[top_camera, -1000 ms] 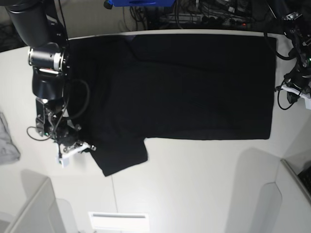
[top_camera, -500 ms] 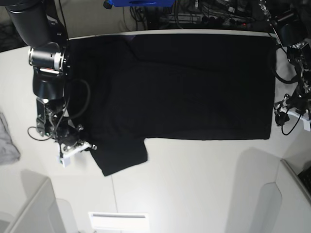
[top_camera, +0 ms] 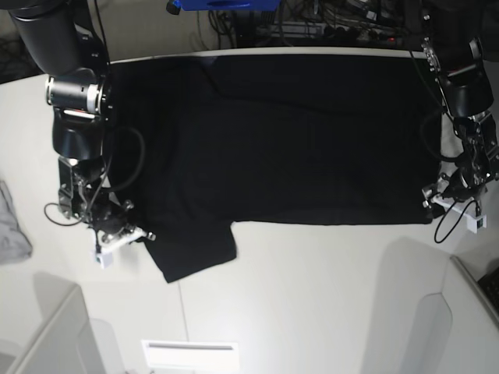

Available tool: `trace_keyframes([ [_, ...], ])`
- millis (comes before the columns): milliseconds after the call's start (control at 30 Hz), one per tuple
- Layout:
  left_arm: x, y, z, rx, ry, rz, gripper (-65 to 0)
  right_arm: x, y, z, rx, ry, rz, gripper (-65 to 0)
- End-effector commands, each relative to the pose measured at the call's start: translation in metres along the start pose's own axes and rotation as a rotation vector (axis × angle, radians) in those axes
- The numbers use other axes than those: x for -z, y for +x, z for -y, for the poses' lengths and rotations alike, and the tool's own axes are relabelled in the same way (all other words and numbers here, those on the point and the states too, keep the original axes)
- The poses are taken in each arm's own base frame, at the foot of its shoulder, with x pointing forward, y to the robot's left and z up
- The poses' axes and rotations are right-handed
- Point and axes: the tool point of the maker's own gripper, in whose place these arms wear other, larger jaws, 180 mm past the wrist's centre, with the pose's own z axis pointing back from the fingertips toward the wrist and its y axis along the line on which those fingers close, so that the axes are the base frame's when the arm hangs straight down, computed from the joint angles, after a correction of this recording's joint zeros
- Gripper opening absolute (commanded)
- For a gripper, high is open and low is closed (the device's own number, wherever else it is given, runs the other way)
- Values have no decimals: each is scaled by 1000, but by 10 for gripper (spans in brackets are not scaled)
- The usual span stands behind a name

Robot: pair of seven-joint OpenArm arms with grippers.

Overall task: Fold the T-shirt properly
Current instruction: 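Move the left gripper to the opposite hem corner and grasp it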

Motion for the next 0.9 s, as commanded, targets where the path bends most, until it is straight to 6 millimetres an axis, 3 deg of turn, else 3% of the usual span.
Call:
trace_keyframes([
  [0, -5, 34, 3, 12, -11, 72, -117, -4, 15, -2, -13, -4, 18, -650],
  [233, 16, 43, 23, 20, -34, 45, -117, -4, 15, -2, -13, -4, 18, -650],
  [367, 30, 31, 27, 38, -27, -2, -118, -4, 15, -2, -13, -4, 19, -650],
  [733, 36, 23, 30, 28, -30, -1, -128, -5, 19, -1, -17, -4, 28, -650],
  [767, 36, 21, 31, 28, -32, -5, -153, -5, 19, -1, -17, -4, 28, -650],
  [867, 37, 21, 33, 27, -35, -4, -308, -5, 19, -1, -17, -4, 29, -650],
])
